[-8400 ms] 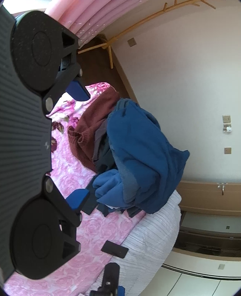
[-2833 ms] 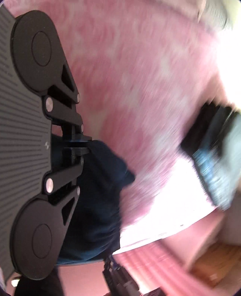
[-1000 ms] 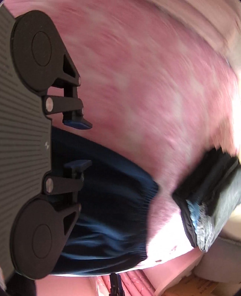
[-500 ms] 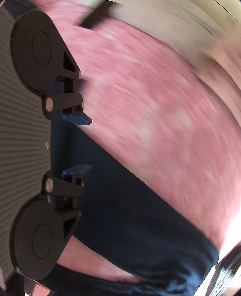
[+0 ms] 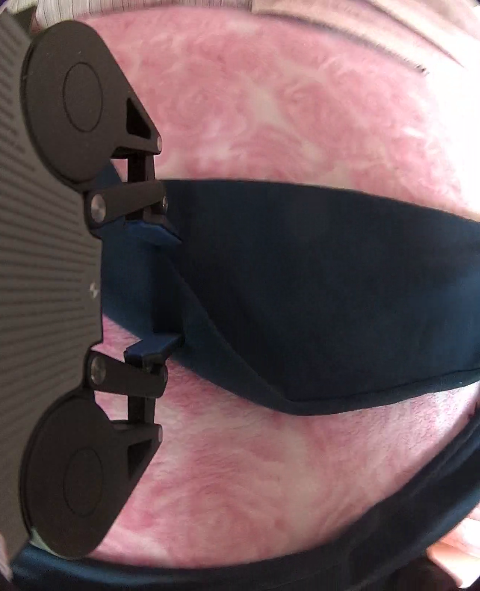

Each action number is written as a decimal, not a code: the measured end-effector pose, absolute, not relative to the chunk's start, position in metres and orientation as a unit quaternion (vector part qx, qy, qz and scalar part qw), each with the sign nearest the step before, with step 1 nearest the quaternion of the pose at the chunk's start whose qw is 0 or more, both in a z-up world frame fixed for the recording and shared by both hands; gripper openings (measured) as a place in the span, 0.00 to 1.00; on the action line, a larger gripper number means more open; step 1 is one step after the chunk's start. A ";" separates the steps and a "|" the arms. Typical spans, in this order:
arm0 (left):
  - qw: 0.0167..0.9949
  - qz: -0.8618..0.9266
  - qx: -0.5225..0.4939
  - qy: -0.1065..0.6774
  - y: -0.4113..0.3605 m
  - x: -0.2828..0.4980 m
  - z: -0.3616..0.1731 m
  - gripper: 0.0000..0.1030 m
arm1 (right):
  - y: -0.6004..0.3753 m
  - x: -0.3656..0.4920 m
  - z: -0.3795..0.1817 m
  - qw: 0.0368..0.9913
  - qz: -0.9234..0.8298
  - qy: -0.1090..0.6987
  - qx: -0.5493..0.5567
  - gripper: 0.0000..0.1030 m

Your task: Fold clothes

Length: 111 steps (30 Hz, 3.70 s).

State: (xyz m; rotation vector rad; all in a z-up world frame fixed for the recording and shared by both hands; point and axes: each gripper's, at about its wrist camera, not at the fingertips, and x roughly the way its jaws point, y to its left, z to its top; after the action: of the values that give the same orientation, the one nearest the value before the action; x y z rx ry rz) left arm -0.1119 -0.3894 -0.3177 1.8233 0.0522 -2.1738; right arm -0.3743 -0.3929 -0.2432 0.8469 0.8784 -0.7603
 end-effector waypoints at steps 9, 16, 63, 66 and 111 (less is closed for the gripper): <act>0.246 -0.717 0.623 0.194 -0.338 -0.029 -0.285 0.38 | -0.379 -0.307 -0.254 0.770 -0.289 0.403 0.400 0.47; 0.402 -0.681 0.571 0.221 -0.330 0.047 -0.252 0.43 | -0.393 -0.179 -0.298 0.831 -0.168 0.373 0.376 0.47; 0.649 -0.505 0.438 0.364 -0.318 0.048 -0.262 0.33 | -0.401 -0.442 -0.263 0.734 -0.391 0.454 0.320 0.72; 0.600 -0.568 0.446 0.344 -0.355 0.022 -0.265 0.40 | -0.424 -0.459 -0.247 0.747 -0.386 0.460 0.285 0.72; 0.519 -0.562 0.601 0.232 -0.391 -0.125 -0.297 0.26 | -0.588 -0.666 -0.230 0.756 -0.400 0.473 0.212 0.74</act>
State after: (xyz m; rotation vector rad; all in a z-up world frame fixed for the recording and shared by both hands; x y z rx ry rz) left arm -0.1246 -0.3905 -0.2971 1.4420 0.5553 -1.3474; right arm -0.6659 -0.5882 -0.2298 0.4620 1.0313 -0.8729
